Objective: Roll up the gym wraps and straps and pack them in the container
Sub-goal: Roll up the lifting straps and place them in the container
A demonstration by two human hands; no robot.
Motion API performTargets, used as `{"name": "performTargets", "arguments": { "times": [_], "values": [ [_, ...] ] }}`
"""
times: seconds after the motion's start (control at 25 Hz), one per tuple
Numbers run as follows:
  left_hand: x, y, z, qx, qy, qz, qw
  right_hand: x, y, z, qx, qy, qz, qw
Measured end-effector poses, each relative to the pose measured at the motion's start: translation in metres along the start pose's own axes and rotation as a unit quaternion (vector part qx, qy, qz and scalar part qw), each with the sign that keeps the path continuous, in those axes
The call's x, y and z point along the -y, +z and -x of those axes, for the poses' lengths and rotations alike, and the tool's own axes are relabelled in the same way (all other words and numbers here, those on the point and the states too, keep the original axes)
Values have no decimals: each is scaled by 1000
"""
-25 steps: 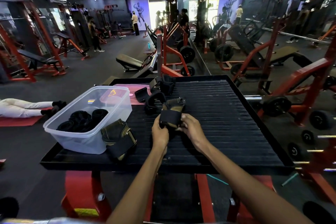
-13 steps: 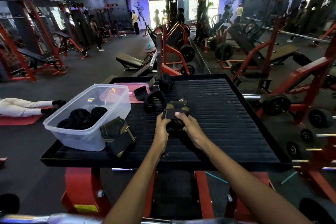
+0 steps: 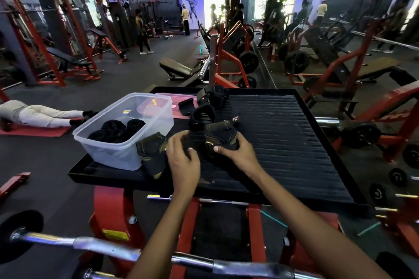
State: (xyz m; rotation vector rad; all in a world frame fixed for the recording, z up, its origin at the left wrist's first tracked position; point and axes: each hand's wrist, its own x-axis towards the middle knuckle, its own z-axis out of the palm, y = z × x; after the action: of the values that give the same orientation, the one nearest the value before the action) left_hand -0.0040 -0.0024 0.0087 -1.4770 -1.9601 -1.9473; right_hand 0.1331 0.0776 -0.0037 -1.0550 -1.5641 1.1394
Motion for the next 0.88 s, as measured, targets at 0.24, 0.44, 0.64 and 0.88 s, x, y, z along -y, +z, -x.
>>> {"name": "performTargets", "arguments": {
  "times": [0.24, 0.44, 0.64, 0.88],
  "values": [
    [16, -44, -7, -122, -271, -74, 952, 5, 1, 6, 3, -27, 38, 999],
    [9, -54, -28, -61, -345, -55, 935, 9, 2, 14, 8, -64, 69, 996],
    [8, -66, -22, 20, -255, -59, 965, 20, 9, 17, 19, -77, 56, 995],
    [-8, -81, -35, 43, -166, 18, 985, 50, 40, 17, 10, -116, 16, 993]
  ]
}}
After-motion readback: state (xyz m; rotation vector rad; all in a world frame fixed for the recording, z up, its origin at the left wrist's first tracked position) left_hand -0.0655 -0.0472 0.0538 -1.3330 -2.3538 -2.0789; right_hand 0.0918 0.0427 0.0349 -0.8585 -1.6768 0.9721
